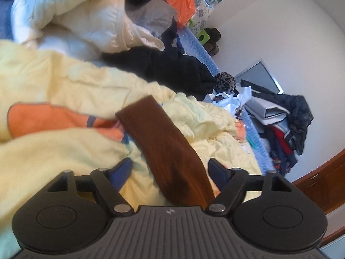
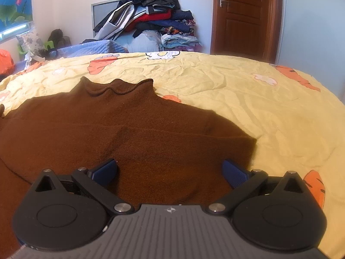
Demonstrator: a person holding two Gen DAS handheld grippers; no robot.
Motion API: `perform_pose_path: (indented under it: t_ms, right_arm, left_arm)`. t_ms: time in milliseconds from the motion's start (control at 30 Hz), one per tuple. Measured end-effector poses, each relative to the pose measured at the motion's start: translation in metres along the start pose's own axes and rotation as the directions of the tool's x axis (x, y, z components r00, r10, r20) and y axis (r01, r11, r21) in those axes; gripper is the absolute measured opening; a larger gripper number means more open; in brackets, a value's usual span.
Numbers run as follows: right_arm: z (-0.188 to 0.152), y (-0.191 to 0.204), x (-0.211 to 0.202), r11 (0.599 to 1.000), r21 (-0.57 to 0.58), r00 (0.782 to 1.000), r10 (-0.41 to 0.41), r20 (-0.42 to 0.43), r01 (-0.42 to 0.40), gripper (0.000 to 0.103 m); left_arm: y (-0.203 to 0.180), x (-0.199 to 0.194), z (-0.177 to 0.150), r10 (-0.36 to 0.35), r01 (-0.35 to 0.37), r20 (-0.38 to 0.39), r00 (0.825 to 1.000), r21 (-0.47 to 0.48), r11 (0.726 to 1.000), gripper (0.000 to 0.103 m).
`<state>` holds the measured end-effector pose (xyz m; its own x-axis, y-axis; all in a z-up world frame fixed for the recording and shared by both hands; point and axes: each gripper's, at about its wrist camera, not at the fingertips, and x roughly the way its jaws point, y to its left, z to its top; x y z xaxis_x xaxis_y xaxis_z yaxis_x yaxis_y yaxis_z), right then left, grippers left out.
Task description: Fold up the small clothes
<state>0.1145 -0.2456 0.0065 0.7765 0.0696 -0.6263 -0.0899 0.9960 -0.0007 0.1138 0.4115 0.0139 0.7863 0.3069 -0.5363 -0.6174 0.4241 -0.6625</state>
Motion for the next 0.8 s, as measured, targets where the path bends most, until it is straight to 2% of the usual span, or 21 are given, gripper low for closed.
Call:
perform_pose_path:
  t_ms: [33,67,100,133,233,333,400,467,533,567,633,667,700,733,767,800]
  right_arm:
    - [0.0,0.0,0.0,1.0,0.0,1.0,0.0,0.0,0.0,0.103]
    - [0.0,0.0,0.0,1.0,0.0,1.0,0.001,0.0,-0.001,0.103]
    - [0.0,0.0,0.0,1.0,-0.001,1.0,0.0,0.0,0.0,0.103]
    - [0.0,0.0,0.001,1.0,-0.001,1.0,0.0,0.0,0.0,0.103]
    - [0.0,-0.001,0.001,1.0,-0.001,1.0,0.001,0.0,-0.001,0.103]
    - [0.0,-0.001,0.001,1.0,0.0,1.0,0.002,0.001,-0.002,0.103]
    - [0.001,-0.001,0.001,1.0,0.0,1.0,0.001,0.001,-0.001,0.103]
    - [0.001,-0.001,0.001,1.0,0.001,1.0,0.002,0.001,-0.002,0.103]
    - [0.0,-0.001,0.001,1.0,0.002,1.0,0.002,0.001,-0.002,0.103]
    - [0.001,-0.001,0.001,1.0,0.005,1.0,0.003,0.003,-0.003,0.103]
    - [0.001,-0.002,0.0,1.0,0.011,1.0,0.006,0.005,-0.006,0.103]
    - [0.001,-0.002,0.0,1.0,0.014,1.0,0.008,0.006,-0.008,0.103]
    - [0.001,-0.002,0.0,1.0,0.019,1.0,0.009,0.008,-0.009,0.103]
    - [0.001,-0.003,-0.001,1.0,0.024,1.0,0.011,0.01,-0.012,0.103]
    - [0.001,-0.003,-0.001,0.999,0.029,1.0,0.014,0.012,-0.014,0.103]
    - [0.001,-0.004,-0.001,0.999,0.034,1.0,0.017,0.014,-0.018,0.103]
  left_arm:
    - [-0.001,0.004,-0.002,0.026,-0.026,0.008,1.0,0.03,0.999,0.051]
    - [-0.003,0.009,-0.001,0.051,-0.051,0.009,0.999,0.049,0.997,0.043]
    - [-0.003,0.011,0.0,0.07,-0.071,0.006,0.998,0.063,0.996,0.021]
    - [-0.003,0.013,-0.001,0.091,-0.091,0.004,0.996,0.07,0.993,0.012]
    - [-0.001,0.004,0.001,0.095,-0.095,0.003,0.995,0.074,0.993,0.006]
    - [-0.02,-0.021,-0.003,0.069,-0.075,0.05,0.996,0.138,0.988,0.005]
    - [-0.048,-0.044,-0.014,0.0,-0.016,0.072,0.997,0.218,0.976,0.004]
    - [-0.086,-0.07,-0.039,-0.109,0.082,0.067,0.992,0.32,0.944,0.004]
    - [-0.128,-0.097,-0.079,-0.231,0.203,0.015,0.973,0.42,0.884,0.004]
    - [-0.147,-0.11,-0.103,-0.295,0.28,-0.042,0.955,0.46,0.843,0.004]
    - [-0.182,-0.131,-0.158,-0.388,0.427,-0.19,0.902,0.528,0.734,0.005]
    - [-0.194,-0.139,-0.189,-0.408,0.491,-0.277,0.87,0.552,0.674,0.005]
    - [-0.203,-0.144,-0.22,-0.409,0.553,-0.371,0.833,0.563,0.614,0.005]
    - [-0.209,-0.147,-0.251,-0.39,0.613,-0.475,0.789,0.568,0.55,0.007]
    - [-0.211,-0.148,-0.28,-0.345,0.652,-0.559,0.754,0.571,0.498,0.007]
    - [-0.21,-0.15,-0.305,-0.285,0.658,-0.605,0.743,0.584,0.475,0.007]
